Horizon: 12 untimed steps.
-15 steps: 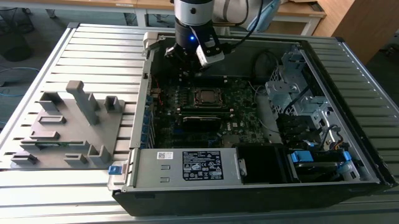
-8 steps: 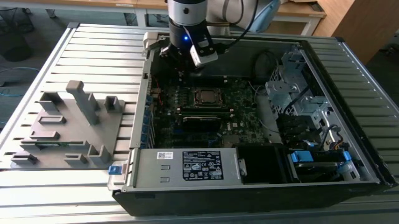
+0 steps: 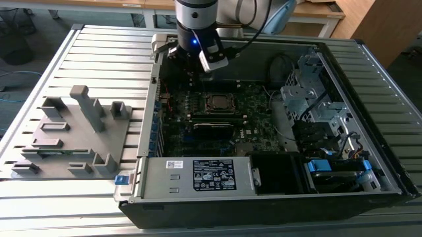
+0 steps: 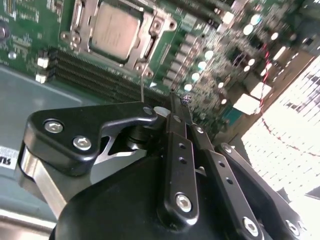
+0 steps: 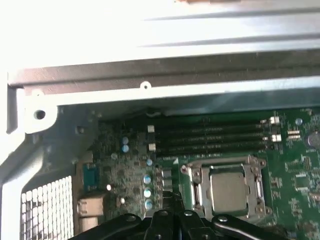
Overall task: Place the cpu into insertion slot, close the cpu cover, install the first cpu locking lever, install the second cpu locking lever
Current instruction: 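Install the first cpu locking lever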
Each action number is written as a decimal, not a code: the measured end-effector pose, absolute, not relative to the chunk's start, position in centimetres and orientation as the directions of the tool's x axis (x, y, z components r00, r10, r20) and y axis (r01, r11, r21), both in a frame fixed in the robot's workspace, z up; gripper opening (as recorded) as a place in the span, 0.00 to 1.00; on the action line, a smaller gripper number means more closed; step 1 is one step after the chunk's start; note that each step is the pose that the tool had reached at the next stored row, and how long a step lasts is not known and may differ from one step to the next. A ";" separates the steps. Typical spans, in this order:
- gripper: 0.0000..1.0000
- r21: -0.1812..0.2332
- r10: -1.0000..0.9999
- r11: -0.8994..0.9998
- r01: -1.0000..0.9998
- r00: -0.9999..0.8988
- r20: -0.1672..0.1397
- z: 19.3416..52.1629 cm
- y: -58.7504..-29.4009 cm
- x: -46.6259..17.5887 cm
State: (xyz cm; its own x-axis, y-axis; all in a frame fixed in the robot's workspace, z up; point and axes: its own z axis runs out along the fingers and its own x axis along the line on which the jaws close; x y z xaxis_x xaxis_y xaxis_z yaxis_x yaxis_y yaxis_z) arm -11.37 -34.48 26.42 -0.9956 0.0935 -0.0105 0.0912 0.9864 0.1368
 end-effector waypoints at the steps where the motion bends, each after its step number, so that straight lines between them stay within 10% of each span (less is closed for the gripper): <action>1: 0.10 0.149 0.094 0.985 0.091 -0.996 -0.009 26.4 -34.5 -11.4; 12: 0.10 0.174 0.094 0.981 0.091 -0.996 -0.007 26.2 -34.5 -11.4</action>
